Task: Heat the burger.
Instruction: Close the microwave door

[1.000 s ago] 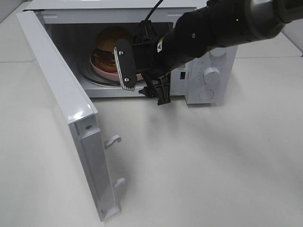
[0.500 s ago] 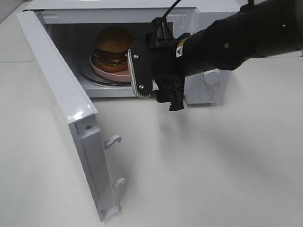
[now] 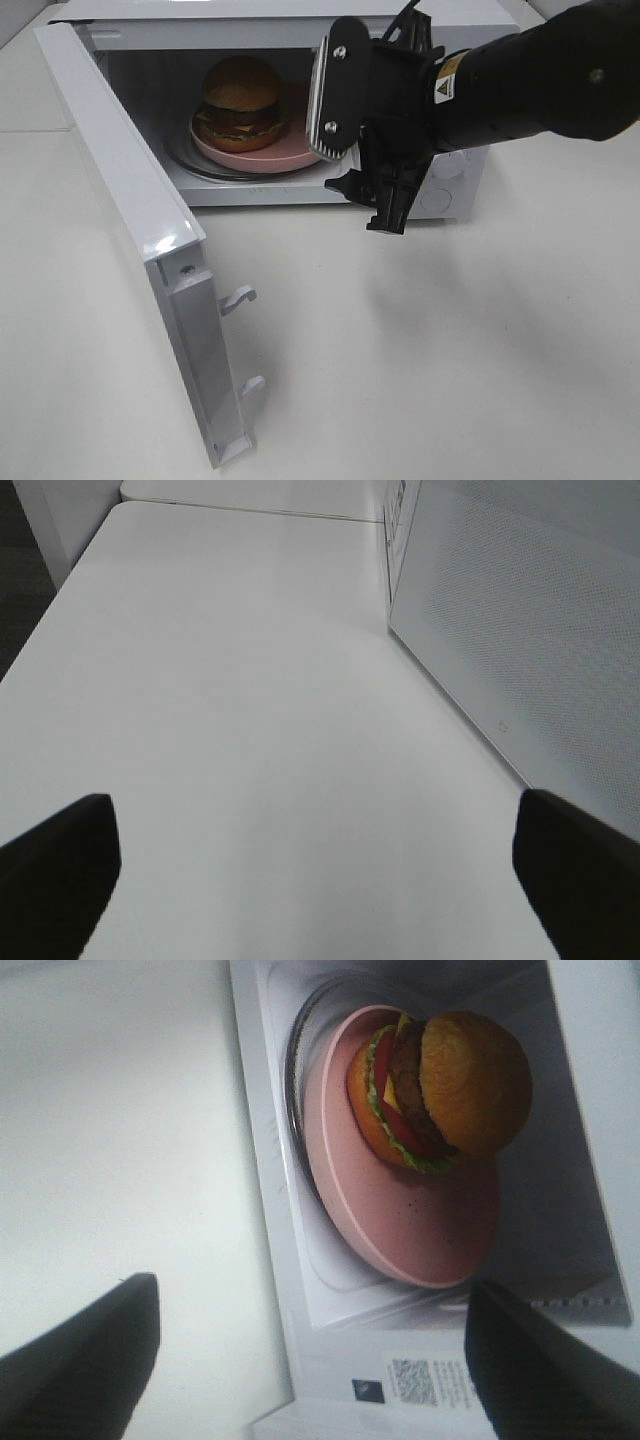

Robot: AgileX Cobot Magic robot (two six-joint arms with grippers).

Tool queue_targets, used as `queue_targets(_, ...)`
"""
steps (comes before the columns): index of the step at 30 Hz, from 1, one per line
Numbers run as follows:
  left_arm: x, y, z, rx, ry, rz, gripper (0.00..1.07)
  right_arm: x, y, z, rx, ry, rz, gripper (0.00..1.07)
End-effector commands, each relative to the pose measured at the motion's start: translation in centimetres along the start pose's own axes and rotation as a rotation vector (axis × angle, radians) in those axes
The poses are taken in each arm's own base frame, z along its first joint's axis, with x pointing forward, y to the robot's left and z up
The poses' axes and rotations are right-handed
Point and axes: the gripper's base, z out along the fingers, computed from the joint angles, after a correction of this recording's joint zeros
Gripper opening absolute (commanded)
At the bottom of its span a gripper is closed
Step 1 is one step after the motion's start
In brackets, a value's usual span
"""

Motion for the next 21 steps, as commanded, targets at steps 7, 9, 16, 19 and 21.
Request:
queue_targets(7,0.0,0.0,-0.2,0.004,-0.029,-0.001,1.0,0.5,0.2,-3.7,-0.066,0.103,0.448,0.76)
queue_targets(9,0.0,0.0,-0.2,0.004,-0.029,-0.001,1.0,0.8,0.5,-4.6,-0.102,0.166,0.535,0.77)
queue_targets(16,0.0,0.0,-0.2,0.004,-0.029,-0.001,1.0,1.7,1.5,-6.6,-0.186,0.325,0.635,0.77)
queue_targets(19,0.0,0.0,-0.2,0.004,-0.029,-0.001,1.0,2.0,1.9,-7.5,-0.226,0.399,0.657,0.77)
queue_targets(21,0.0,0.0,-0.2,0.004,-0.029,-0.001,1.0,2.2,2.2,-8.0,-0.244,0.44,0.675,0.77)
